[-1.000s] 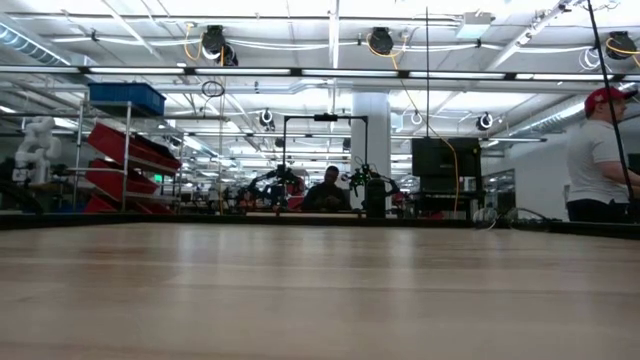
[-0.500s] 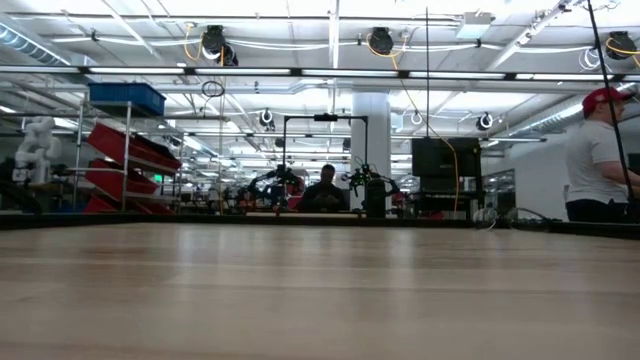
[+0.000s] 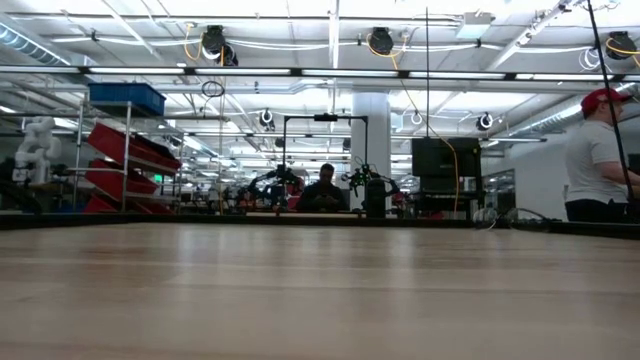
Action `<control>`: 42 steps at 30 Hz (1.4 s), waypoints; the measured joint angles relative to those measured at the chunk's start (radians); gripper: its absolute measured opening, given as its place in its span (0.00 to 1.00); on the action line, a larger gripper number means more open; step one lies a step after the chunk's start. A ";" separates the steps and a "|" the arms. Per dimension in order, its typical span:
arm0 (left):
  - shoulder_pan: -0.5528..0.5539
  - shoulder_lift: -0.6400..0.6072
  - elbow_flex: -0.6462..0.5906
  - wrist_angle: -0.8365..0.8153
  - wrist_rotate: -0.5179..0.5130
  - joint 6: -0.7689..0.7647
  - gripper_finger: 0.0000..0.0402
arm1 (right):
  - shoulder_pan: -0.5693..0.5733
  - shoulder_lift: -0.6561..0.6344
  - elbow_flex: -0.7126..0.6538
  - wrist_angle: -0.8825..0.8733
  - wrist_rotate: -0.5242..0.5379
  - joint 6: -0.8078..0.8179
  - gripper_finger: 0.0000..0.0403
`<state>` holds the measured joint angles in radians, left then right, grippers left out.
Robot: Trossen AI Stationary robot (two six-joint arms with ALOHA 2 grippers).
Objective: Coil cords
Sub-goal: Coil the black wire onto the black spool, then put the black spool on the table
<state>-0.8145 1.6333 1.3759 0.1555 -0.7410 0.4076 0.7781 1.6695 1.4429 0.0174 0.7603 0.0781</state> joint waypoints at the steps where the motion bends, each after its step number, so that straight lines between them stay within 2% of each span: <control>1: 0.002 0.000 0.000 -0.015 0.000 0.000 0.00 | -0.003 0.000 0.000 -0.025 0.000 0.018 0.00; 12: 0.003 0.002 0.000 -0.227 -0.030 -0.016 0.00 | -0.028 -0.007 0.000 -0.282 -0.007 0.174 0.00; 17: 0.006 0.003 0.000 -0.279 -0.037 -0.042 0.00 | -0.028 -0.008 0.000 -0.338 -0.007 0.206 0.00; 23: 0.024 0.003 0.000 -0.382 -0.071 -0.158 0.00 | -0.028 -0.010 0.000 -0.355 -0.002 0.206 0.00; 32: 0.057 0.019 0.000 -0.401 -0.080 -0.194 0.00 | -0.027 -0.031 0.000 -0.428 -0.049 0.262 0.01; 42: 0.077 0.023 -0.002 -0.415 -0.089 -0.246 0.00 | -0.029 -0.048 0.002 -0.484 -0.052 0.281 0.12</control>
<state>-0.7372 1.6561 1.3743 -0.2596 -0.8301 0.1619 0.7490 1.6218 1.4445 -0.4668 0.7086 0.3595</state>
